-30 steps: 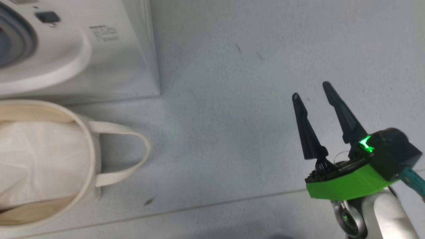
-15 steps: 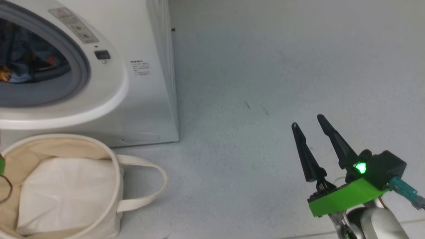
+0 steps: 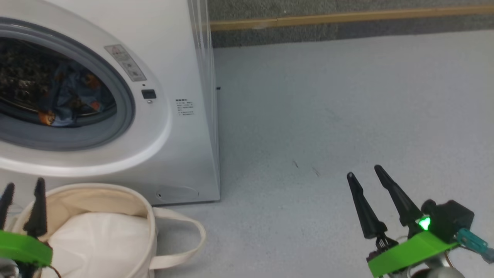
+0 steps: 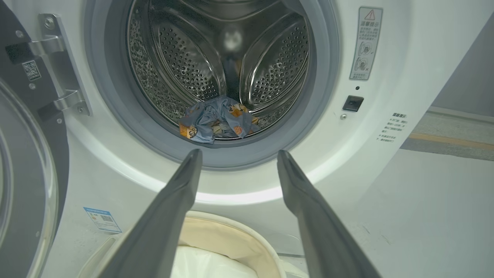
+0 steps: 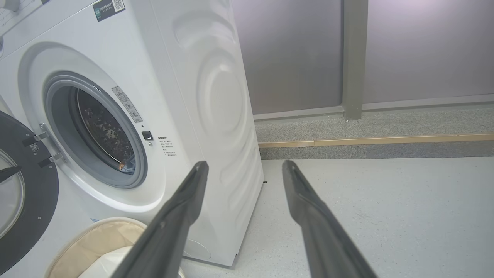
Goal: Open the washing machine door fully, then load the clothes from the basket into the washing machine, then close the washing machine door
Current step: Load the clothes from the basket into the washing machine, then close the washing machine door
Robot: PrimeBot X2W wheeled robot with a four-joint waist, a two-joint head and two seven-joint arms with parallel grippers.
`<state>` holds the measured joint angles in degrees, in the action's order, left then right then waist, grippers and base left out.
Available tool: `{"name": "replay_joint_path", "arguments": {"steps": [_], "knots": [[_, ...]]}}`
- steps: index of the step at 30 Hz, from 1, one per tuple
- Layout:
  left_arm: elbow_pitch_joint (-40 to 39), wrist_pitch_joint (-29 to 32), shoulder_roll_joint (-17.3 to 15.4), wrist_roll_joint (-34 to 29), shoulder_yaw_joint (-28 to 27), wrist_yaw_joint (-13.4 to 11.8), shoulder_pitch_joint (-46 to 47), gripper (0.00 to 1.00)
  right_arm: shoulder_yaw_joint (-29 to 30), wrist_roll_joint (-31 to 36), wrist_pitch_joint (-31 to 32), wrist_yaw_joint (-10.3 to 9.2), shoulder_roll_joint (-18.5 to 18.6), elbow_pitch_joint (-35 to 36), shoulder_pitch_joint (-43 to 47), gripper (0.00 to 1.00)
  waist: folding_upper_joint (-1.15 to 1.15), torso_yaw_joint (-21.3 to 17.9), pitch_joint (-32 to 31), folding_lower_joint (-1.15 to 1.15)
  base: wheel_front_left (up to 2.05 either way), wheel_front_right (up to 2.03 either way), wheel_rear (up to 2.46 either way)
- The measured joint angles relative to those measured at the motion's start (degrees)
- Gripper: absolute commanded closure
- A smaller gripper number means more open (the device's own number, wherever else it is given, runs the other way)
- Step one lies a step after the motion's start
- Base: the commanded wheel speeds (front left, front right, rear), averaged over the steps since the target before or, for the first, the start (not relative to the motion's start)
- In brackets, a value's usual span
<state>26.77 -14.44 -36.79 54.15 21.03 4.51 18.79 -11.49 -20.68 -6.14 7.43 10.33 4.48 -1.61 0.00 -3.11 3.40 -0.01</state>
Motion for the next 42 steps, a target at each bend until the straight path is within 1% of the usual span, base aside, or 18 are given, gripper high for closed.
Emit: {"name": "replay_joint_path", "arguments": {"steps": [2,3,6,13,14,17,23,26,42], "knots": [[-1.56,0.0,1.43,-0.41,-1.67,-0.07,-2.64,0.0,0.47,-0.53,0.0,0.0,0.31,-0.05,1.34,0.0,0.0,0.37,-1.29,0.0,0.0,0.0,0.0],[-2.79,0.0,1.68,-2.37,-2.25,-0.81,-5.2,0.0,0.87,-0.86,0.0,0.0,0.55,-0.07,2.7,0.0,0.0,0.66,-2.54,0.0,0.0,0.0,0.0],[-4.65,0.0,1.82,-3.05,-3.19,-1.05,-8.95,0.0,1.76,-1.49,0.0,0.0,0.69,0.09,4.25,0.0,0.0,0.95,-4.02,0.0,0.0,0.0,0.0],[-8.93,0.0,1.38,-3.9,-4.3,-1.51,-14.9,0.0,2.15,-1.6,0.0,0.0,0.9,0.45,4.8,0.0,0.0,0.7,-5.47,0.0,0.0,0.0,0.0],[-10.57,0.07,0.94,-3.9,-4.3,-1.94,-16.22,0.0,2.36,-1.6,0.0,0.0,0.91,0.48,4.96,0.0,0.0,0.55,-5.72,0.0,0.0,0.0,0.0],[-12.85,0.35,0.12,-3.93,-4.2,-2.03,-17.81,0.0,2.57,-1.6,0.0,0.0,0.91,0.67,5.59,0.0,0.0,0.45,-5.82,0.0,0.0,0.0,0.0],[-15.07,1.14,-0.34,-3.88,-4.23,-2.66,-18.85,0.0,2.64,-1.62,-0.1,0.0,0.9,0.67,5.56,0.0,0.0,0.27,-5.76,0.0,0.0,0.0,0.0],[-15.86,1.34,-0.65,-3.88,-4.36,-3.55,-18.85,0.0,2.86,-1.62,-0.52,0.0,0.9,0.65,5.55,0.0,0.0,0.11,-5.77,0.0,0.0,0.0,0.0],[-17.1,1.62,-1.51,-4.23,-4.28,-4.52,-18.86,0.0,2.92,-1.6,-0.52,0.0,0.9,0.65,5.53,0.0,0.0,0.07,-5.36,0.01,0.0,0.0,0.0]]}}
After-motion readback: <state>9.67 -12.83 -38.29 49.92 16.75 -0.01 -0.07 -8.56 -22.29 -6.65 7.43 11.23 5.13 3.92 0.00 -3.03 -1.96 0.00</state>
